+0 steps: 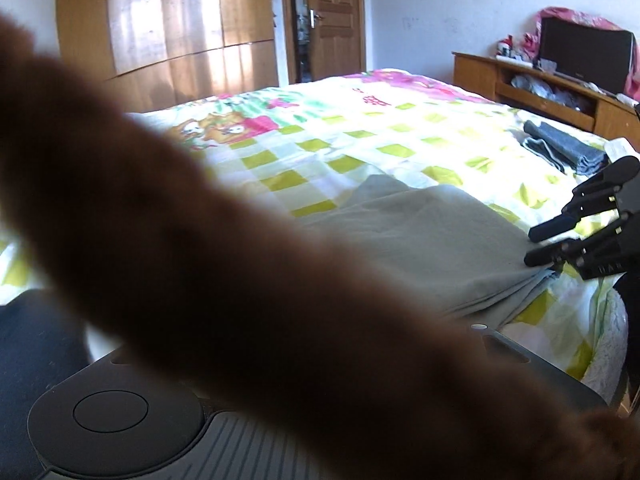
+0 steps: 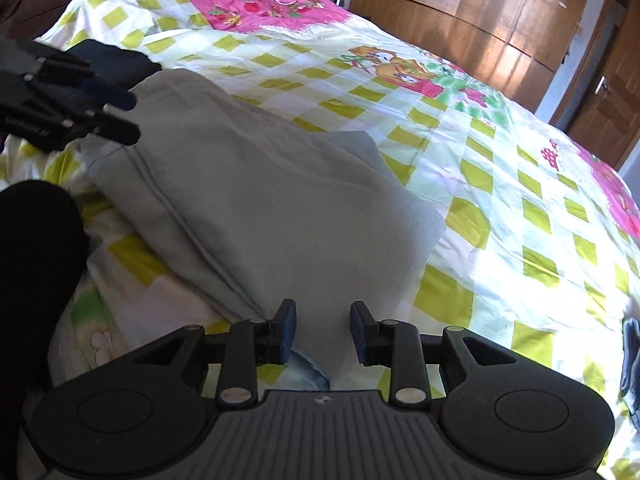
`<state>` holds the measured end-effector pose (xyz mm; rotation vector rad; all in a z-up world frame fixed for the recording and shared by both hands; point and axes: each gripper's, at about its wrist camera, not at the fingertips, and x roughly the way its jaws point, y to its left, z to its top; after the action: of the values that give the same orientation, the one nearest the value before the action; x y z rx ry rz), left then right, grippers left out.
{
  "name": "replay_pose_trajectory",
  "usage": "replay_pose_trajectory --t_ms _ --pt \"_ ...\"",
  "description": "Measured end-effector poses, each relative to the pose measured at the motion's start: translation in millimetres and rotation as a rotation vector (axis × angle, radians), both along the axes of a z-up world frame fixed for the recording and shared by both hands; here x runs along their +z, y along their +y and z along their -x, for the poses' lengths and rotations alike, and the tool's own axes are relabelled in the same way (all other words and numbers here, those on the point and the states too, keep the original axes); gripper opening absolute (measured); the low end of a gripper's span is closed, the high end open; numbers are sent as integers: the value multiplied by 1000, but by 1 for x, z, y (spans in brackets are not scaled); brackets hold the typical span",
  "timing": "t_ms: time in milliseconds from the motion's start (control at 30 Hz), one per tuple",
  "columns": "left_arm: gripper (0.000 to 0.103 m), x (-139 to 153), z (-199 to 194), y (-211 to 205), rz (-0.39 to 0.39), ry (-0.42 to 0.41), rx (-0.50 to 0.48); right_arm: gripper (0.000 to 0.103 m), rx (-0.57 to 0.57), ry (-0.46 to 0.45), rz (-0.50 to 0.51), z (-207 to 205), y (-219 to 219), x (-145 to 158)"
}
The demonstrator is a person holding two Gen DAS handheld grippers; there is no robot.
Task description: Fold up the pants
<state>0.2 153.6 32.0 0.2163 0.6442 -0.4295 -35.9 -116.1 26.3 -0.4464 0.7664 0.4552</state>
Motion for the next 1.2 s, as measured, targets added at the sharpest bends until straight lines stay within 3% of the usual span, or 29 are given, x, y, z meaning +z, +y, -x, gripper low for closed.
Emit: replay_pose_trajectory --t_ms 200,467,533,667,1000,1200 --pt "52 3 -2 -29 -44 8 -50 48 110 -80 69 23 3 -13" --pt "52 4 2 -52 -58 12 -85 47 54 -154 118 20 10 -24" --pt "52 3 3 -54 -58 15 -89 44 13 -143 106 13 8 -22" --pt "52 1 4 -55 -60 24 -85 23 -70 -109 88 2 -2 -20" --pt "52 -2 1 -54 -67 24 -76 18 -220 -50 -107 -7 -30 -2" --pt "52 -1 3 -54 -56 32 -89 18 -230 -64 -36 -11 -45 -8"
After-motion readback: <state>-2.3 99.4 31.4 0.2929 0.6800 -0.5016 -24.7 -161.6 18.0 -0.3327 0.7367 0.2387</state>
